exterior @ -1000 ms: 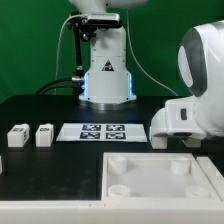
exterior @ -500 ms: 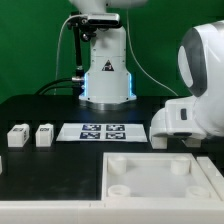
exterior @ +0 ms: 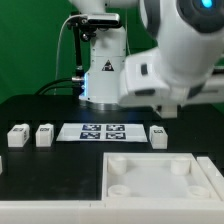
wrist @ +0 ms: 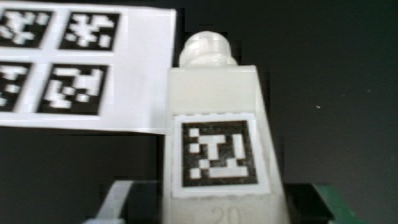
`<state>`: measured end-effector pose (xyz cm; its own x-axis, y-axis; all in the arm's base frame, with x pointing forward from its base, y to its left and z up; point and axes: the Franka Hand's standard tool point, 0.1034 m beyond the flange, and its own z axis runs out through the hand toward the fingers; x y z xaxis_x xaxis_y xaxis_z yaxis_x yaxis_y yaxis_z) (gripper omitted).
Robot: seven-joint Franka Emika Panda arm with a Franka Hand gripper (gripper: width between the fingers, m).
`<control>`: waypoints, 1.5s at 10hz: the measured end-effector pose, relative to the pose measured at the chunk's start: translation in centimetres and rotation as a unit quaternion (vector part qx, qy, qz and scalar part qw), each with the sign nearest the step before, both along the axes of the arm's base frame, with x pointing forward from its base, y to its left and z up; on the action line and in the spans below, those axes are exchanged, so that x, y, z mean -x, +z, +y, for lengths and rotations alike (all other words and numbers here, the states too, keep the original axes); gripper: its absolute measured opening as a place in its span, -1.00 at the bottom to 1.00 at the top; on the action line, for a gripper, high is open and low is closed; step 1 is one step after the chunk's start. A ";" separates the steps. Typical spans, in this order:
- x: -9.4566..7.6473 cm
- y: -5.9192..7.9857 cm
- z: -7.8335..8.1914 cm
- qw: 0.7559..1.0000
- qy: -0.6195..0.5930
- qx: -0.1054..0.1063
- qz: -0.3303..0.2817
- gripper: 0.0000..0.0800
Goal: Assemble one leg
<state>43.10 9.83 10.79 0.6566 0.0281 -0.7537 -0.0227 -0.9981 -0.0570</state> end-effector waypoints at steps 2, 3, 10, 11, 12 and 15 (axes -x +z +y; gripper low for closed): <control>0.2 3.0 0.5 1.000 -0.002 0.007 0.019 -0.27; -0.1 2.4 0.5 1.000 -0.002 0.005 0.013 -0.27; -12.4 8.4 -5.8 0.961 -0.001 -0.037 -0.274 -0.27; -13.1 8.4 -6.0 0.946 -0.004 -0.032 -0.323 -0.27; -13.1 8.4 -6.2 0.933 -0.006 -0.027 -0.358 -0.27; -13.9 5.8 -4.5 0.861 -0.012 0.010 -0.508 -0.27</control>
Offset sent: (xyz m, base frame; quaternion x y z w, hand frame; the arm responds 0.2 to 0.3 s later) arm 0.0000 0.0000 0.0000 0.0000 0.0899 0.0000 0.9960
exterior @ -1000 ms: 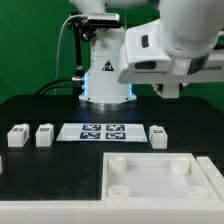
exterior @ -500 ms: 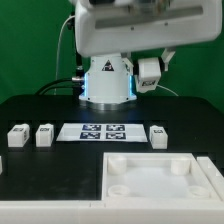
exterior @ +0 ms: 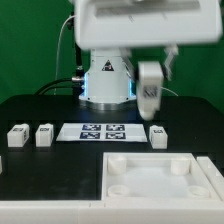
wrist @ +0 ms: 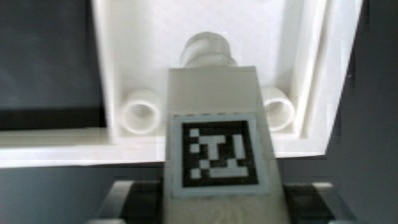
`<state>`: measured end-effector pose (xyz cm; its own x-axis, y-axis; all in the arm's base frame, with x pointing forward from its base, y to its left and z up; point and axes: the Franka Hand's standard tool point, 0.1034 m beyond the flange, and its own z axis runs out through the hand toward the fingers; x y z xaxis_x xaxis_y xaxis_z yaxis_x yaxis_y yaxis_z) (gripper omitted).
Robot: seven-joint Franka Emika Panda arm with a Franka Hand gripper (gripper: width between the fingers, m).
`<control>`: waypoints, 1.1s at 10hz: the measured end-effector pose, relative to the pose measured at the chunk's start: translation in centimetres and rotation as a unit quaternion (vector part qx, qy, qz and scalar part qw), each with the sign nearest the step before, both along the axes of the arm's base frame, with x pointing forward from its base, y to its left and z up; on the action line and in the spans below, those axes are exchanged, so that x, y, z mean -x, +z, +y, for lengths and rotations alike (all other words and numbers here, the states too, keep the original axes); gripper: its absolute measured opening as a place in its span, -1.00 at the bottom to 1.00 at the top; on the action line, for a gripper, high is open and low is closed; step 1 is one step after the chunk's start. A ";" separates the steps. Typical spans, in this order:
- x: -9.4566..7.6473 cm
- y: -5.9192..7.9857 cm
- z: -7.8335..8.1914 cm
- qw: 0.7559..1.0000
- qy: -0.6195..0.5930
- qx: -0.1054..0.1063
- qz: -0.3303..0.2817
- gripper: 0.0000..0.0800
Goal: Assemble one leg
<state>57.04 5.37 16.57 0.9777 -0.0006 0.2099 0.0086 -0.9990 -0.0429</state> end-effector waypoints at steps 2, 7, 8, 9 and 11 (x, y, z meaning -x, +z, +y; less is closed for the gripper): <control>-3.9 0.3 0.2 0.994 0.010 0.003 -0.111 -0.27; -6.5 -0.8 2.3 0.976 -0.005 -0.018 -0.218 -0.27; -6.3 -1.1 2.5 0.976 -0.007 -0.019 -0.215 -0.27; -5.7 -2.4 3.9 0.979 -0.009 -0.025 -0.203 -0.27; -6.0 -3.3 4.5 0.982 0.001 -0.019 -0.190 -0.27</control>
Offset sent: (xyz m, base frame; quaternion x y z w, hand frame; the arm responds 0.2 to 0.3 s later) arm 0.0480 0.0469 -0.0086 0.0321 0.1922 0.0994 0.9758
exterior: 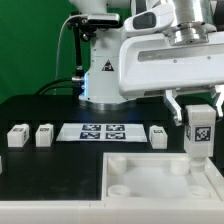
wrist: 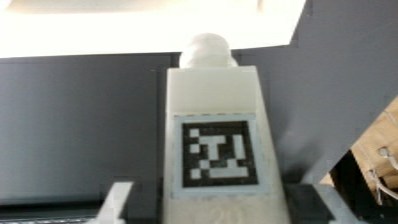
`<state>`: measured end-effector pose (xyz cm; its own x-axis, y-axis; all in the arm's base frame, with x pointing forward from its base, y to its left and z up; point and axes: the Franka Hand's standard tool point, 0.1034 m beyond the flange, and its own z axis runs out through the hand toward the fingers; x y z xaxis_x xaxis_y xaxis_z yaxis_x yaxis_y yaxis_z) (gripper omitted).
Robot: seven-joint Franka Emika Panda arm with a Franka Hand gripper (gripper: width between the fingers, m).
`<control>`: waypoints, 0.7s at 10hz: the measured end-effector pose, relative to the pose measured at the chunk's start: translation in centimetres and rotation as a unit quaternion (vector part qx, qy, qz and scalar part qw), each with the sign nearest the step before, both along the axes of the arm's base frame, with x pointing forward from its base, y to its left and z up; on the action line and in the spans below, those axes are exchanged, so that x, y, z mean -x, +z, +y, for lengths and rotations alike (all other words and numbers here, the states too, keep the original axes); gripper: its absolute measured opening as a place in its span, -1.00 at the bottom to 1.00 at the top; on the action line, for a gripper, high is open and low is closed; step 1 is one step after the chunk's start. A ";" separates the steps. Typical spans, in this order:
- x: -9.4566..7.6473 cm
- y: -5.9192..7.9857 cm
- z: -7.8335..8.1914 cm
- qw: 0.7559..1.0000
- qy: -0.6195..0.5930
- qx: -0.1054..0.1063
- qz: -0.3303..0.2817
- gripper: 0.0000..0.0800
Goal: Assemble one leg
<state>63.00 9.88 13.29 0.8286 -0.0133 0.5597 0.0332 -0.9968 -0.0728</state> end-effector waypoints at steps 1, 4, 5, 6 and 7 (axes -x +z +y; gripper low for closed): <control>0.1 -0.8 0.2 1.000 0.000 0.000 0.003 -0.27; 0.8 -2.8 0.6 1.000 0.003 0.002 0.015 -0.27; 0.7 -2.8 0.8 1.000 0.004 0.002 0.015 -0.27; 0.6 -2.8 0.7 1.000 0.004 0.002 0.014 -0.27; 0.5 -2.8 0.6 1.000 0.006 0.004 0.014 -0.27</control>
Offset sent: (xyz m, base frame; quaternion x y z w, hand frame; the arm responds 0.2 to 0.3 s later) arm -0.0010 0.0021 -0.0121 -0.0075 0.0055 0.0021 1.0000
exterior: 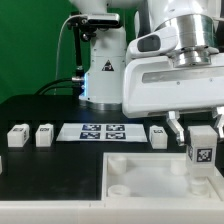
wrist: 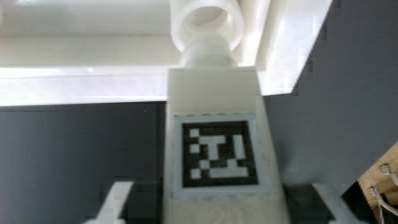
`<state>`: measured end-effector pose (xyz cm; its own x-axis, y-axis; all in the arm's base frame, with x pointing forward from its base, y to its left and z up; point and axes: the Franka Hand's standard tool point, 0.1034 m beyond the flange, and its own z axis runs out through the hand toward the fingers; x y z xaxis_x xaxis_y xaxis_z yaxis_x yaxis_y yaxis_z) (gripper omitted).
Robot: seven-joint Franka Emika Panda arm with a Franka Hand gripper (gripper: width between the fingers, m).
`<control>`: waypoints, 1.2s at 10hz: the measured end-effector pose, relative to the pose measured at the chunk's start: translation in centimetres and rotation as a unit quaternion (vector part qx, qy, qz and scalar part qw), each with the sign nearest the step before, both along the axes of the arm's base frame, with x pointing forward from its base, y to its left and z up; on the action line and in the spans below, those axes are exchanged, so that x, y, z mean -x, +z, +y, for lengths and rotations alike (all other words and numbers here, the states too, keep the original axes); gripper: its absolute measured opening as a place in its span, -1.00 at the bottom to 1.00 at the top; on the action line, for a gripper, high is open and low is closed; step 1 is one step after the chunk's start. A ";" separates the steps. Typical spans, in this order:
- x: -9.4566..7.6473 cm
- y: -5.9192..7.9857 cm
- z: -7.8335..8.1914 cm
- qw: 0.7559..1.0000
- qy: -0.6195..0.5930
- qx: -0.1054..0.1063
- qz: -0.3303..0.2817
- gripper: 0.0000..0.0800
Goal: Assemble one leg
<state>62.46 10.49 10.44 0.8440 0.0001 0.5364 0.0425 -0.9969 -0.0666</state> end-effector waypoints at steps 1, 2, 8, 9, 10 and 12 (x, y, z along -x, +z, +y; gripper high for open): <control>0.0 -0.3 0.0 1.000 0.001 0.001 0.002 -0.27; 0.1 -0.8 0.0 1.000 0.001 0.002 0.003 -0.27; -0.1 -0.8 1.0 1.000 0.007 0.001 -0.022 -0.27; 0.0 -0.8 1.1 1.000 0.008 0.002 -0.022 -0.27; 0.1 -0.8 1.1 1.000 0.010 0.002 -0.021 -0.27; 0.5 -0.8 1.1 1.000 0.016 0.006 -0.022 -0.27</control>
Offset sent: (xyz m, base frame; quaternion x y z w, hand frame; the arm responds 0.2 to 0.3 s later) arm 0.0028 0.0011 -0.0112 -0.0085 0.0049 0.0007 1.0000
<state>62.00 11.58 9.60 0.8195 0.0328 0.5722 0.0760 -0.9958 -0.0518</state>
